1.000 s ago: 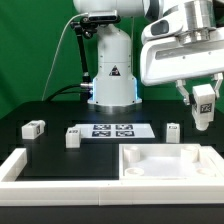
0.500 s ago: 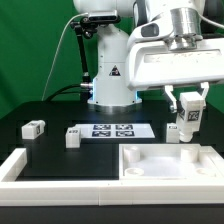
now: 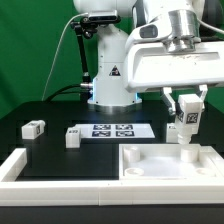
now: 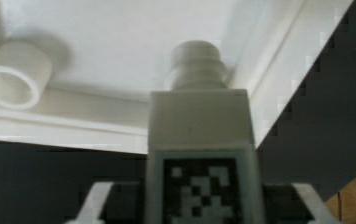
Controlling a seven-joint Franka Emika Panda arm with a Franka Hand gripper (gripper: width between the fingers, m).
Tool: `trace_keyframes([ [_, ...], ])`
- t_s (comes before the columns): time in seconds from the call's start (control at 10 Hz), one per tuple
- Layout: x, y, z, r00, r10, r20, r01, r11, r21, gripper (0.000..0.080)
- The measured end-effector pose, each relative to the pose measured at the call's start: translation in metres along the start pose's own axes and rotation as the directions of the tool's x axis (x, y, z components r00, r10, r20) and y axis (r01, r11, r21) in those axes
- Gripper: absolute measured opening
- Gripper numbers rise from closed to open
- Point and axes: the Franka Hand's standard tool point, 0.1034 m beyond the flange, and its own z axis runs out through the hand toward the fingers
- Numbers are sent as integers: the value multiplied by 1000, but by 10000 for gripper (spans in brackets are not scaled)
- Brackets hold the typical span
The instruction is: Assemble one leg
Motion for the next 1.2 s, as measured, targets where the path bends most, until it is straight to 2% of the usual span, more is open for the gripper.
trace_keyframes([
  [0.1,3,-1,8,1000,-1,-26,1,1000,-2,290],
  [0.3,24,-4,16,1000,2,-17,-2,1000,11,290],
  [0.6,41,-10,37,1000,6,-21,-6,1000,22,290],
  [1.0,25,-8,57,1000,9,-26,-8,1000,15,290],
  [1.2,20,-4,58,1000,12,-16,-11,1000,11,290],
])
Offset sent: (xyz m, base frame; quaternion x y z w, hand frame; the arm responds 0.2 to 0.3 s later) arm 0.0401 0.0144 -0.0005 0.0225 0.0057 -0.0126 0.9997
